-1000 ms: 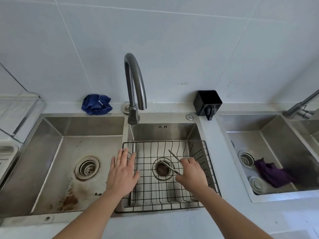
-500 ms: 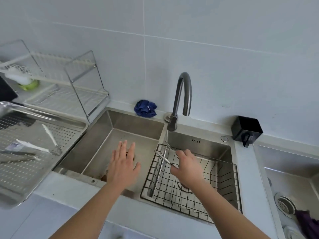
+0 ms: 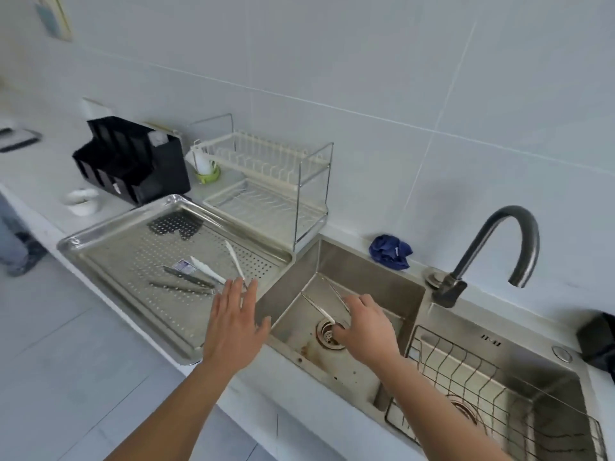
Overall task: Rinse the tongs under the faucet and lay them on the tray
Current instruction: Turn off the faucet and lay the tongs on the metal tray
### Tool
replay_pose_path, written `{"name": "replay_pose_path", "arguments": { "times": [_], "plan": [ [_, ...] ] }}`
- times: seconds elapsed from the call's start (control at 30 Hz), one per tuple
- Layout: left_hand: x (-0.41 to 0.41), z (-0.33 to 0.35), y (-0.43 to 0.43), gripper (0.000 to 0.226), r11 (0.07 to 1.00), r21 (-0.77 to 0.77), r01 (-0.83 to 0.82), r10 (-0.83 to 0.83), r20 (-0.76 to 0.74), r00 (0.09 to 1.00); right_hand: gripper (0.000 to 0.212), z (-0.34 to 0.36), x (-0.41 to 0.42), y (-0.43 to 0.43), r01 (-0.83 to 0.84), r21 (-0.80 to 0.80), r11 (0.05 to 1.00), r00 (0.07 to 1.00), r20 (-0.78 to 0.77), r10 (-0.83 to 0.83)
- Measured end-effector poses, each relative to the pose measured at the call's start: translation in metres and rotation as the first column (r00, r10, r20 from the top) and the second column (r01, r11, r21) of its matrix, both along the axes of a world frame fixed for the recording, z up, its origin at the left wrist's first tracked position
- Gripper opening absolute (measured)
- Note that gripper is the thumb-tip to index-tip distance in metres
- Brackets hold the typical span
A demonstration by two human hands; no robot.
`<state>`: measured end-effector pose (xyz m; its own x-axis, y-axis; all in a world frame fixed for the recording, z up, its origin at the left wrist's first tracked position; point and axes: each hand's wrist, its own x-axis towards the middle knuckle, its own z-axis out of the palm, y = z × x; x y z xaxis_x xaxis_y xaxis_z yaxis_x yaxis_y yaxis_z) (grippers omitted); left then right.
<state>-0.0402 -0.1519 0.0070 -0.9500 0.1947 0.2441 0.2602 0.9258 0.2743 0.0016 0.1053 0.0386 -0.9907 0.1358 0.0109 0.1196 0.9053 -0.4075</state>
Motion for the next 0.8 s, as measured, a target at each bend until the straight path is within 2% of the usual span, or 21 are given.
{"name": "replay_pose_path", "arguments": {
  "times": [0.37,0.5,0.6,0.8],
  "plan": [
    [-0.044,0.013,-0.162,0.079,0.997,-0.008,-0.079,0.079,0.022,0.997,0.066,0.002,-0.072,-0.183,-0.109,-0.022,0.994,0.992,0.057,0.11],
    [-0.067,0.006,-0.205,0.077,0.992,-0.017,-0.128,0.128,0.029,0.991,0.059,-0.004,-0.102,-0.221,-0.151,0.015,0.988,0.983,0.106,0.148],
    [-0.087,-0.007,-0.226,0.075,0.985,-0.02,-0.174,0.174,0.057,0.983,0.061,-0.011,-0.131,-0.24,-0.181,0.017,0.983,0.973,0.15,0.177],
    [-0.149,-0.035,-0.248,0.074,0.974,-0.055,-0.22,0.226,0.185,0.956,0.056,-0.032,-0.211,-0.279,-0.244,0.007,0.97,0.955,0.174,0.239]
  ]
}}
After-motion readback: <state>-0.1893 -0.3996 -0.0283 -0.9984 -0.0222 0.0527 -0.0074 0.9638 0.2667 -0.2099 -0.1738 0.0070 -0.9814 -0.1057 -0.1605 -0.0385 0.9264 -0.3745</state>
